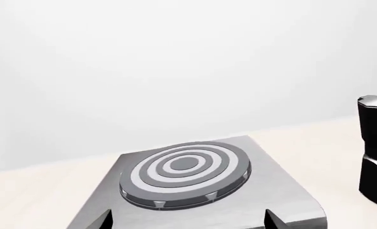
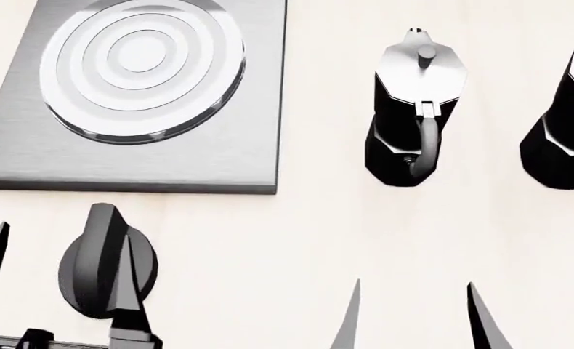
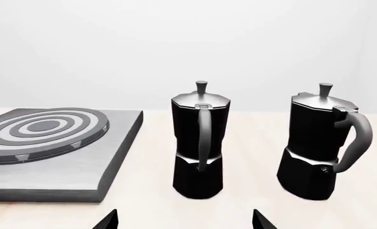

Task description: Turn off the stove.

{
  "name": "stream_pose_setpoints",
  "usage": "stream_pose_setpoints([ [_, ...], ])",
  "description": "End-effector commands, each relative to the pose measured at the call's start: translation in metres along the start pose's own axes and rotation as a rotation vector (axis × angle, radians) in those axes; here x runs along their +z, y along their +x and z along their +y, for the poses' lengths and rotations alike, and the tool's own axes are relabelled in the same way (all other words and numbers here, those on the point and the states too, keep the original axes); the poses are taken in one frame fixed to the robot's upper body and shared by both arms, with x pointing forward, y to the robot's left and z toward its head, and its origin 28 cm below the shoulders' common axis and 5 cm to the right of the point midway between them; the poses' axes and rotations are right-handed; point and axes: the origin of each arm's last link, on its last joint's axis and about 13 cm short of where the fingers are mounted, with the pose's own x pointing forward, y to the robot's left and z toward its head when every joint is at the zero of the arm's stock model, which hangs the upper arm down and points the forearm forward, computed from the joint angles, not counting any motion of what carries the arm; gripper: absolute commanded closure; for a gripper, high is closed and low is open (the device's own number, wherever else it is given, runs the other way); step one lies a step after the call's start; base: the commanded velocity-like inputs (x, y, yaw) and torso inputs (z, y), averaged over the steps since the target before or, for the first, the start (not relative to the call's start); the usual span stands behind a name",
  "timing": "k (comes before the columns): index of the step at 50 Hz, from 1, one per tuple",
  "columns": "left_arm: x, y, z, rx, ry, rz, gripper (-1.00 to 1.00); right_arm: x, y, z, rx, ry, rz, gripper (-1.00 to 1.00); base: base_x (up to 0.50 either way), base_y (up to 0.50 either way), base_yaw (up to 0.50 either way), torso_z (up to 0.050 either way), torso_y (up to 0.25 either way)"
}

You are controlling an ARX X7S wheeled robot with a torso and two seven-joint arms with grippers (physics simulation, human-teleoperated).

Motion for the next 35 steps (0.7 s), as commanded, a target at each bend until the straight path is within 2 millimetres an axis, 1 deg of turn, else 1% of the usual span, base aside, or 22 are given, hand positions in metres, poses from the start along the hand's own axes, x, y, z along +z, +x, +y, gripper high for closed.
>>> stream_pose_setpoints([
  [1, -0.015, 0.002, 0.000, 0.016, 0.027, 0.032, -1.00, 0.000, 0.000, 0.000, 0.002, 0.000, 0.001, -1.00, 0.00, 0.00, 0.00, 0.000, 0.000],
  [12, -0.026, 0.001, 0.003, 0.039, 0.053, 0.057, -1.00, -0.001, 0.000, 0.000, 0.008, 0.001, 0.002, -1.00, 0.00, 0.00, 0.00, 0.000, 0.000],
  [22, -0.034, 0.004, 0.003, 0.070, 0.074, 0.064, -1.00, -0.001, 0.000, 0.001, 0.014, 0.000, 0.005, -1.00, 0.00, 0.00, 0.00, 0.000, 0.000],
  [29, -0.045, 0.007, 0.003, 0.087, 0.092, 0.081, -1.00, -0.001, -0.001, 0.001, 0.015, 0.001, 0.005, -1.00, 0.00, 0.00, 0.00, 0.000, 0.000],
  [35, -0.049, 0.008, 0.003, 0.091, 0.096, 0.091, -1.00, -0.001, -0.001, 0.001, 0.016, 0.003, 0.005, -1.00, 0.00, 0.00, 0.00, 0.000, 0.000],
])
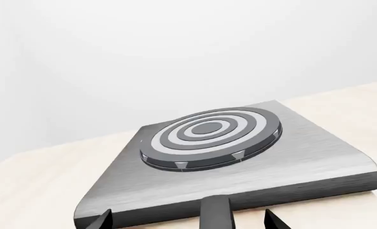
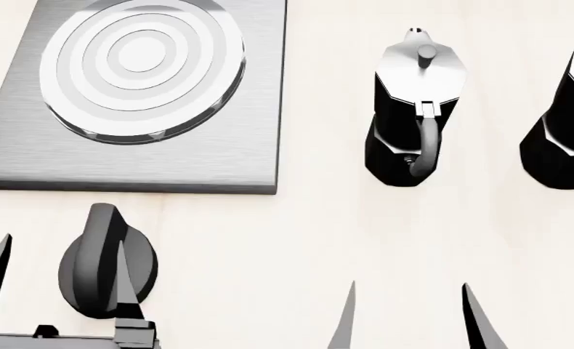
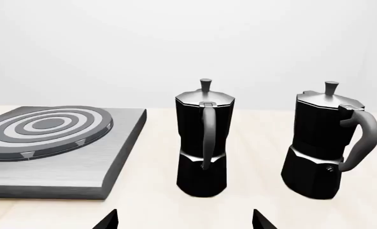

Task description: Turn off the stove.

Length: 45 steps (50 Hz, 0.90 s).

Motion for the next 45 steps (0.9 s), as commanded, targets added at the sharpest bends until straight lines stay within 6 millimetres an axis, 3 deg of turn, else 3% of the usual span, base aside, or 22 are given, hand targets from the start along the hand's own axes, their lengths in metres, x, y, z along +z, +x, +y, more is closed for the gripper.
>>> stream_pose_setpoints([
  [1, -0.010, 0.003, -0.001, 0.017, 0.017, 0.019, -1.00, 0.000, 0.000, 0.000, 0.003, 0.002, 0.000, -1.00, 0.00, 0.00, 0.00, 0.000, 0.000],
  [45, -0.033, 0.007, 0.000, 0.049, 0.057, 0.080, -1.00, 0.000, -0.002, 0.000, 0.015, 0.001, 0.001, -1.00, 0.00, 0.00, 0.00, 0.000, 0.000],
])
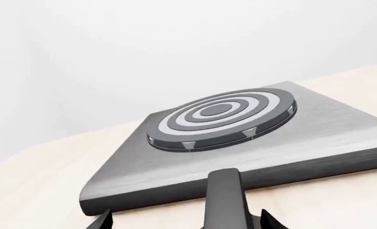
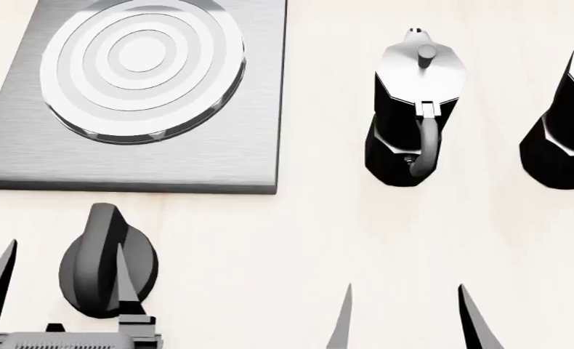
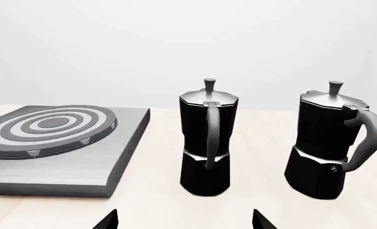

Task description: Turn off the stove.

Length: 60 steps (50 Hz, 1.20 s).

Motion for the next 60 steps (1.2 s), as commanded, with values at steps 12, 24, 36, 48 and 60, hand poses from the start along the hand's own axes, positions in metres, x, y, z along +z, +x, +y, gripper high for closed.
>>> stream_pose_setpoints([
  [12, -0.008, -0.001, 0.007, 0.022, 0.007, 0.052, -1.00, 0.000, 0.000, 0.000, 0.002, 0.001, -0.001, -1.00, 0.00, 0.00, 0.00, 0.000, -0.001],
  [24, -0.009, -0.007, 0.011, 0.042, 0.013, 0.064, -1.00, 0.000, 0.000, 0.000, 0.003, 0.001, -0.002, -1.00, 0.00, 0.00, 0.00, 0.000, -0.002],
  [36, -0.010, -0.012, 0.015, 0.061, 0.015, 0.076, -1.00, 0.000, 0.000, 0.000, 0.004, 0.002, -0.002, -1.00, 0.00, 0.00, 0.00, -0.001, -0.001],
  [48, -0.010, -0.018, 0.019, 0.083, 0.016, 0.093, -1.00, 0.001, 0.000, 0.000, 0.004, 0.003, -0.003, -1.00, 0.00, 0.00, 0.00, 0.000, -0.001],
  [60, -0.013, -0.020, 0.022, 0.098, 0.015, 0.113, -1.00, 0.001, 0.000, 0.000, 0.005, 0.002, -0.003, -1.00, 0.00, 0.00, 0.00, 0.000, -0.002],
])
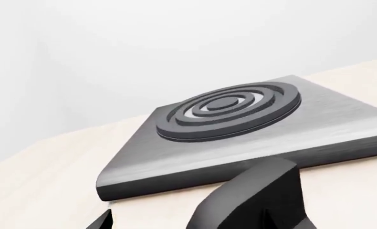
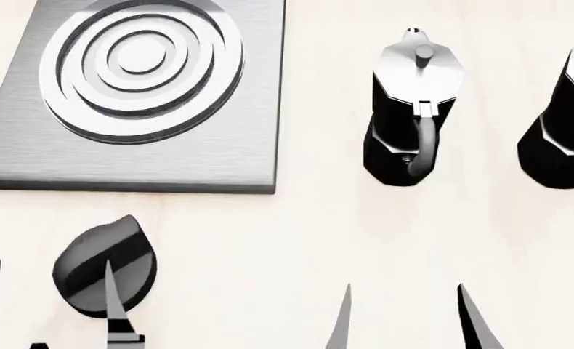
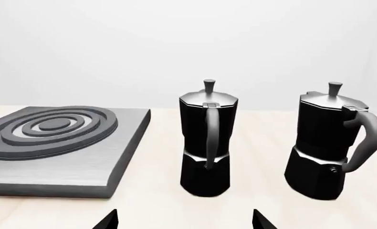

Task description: Turn off the stove.

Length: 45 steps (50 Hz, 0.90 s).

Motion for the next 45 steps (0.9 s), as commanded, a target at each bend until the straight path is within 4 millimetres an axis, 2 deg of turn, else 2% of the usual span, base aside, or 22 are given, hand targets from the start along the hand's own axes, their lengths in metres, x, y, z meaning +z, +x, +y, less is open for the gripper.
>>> stream_pose_setpoints([
  [1, -0.015, -0.004, 0.014, 0.087, 0.007, 0.093, -1.00, 0.000, 0.000, 0.000, 0.000, 0.000, -0.001, -1.00, 0.00, 0.00, 0.00, 0.000, 0.000],
  [26, -0.016, -0.011, 0.019, 0.111, 0.005, 0.111, -1.00, 0.000, -0.001, 0.000, 0.001, -0.001, 0.000, -1.00, 0.00, 0.00, 0.00, -0.001, -0.002],
  [45, -0.028, 0.001, 0.022, 0.131, 0.028, 0.120, -1.00, 0.000, -0.001, 0.001, 0.006, 0.000, -0.002, -1.00, 0.00, 0.00, 0.00, -0.001, -0.002],
])
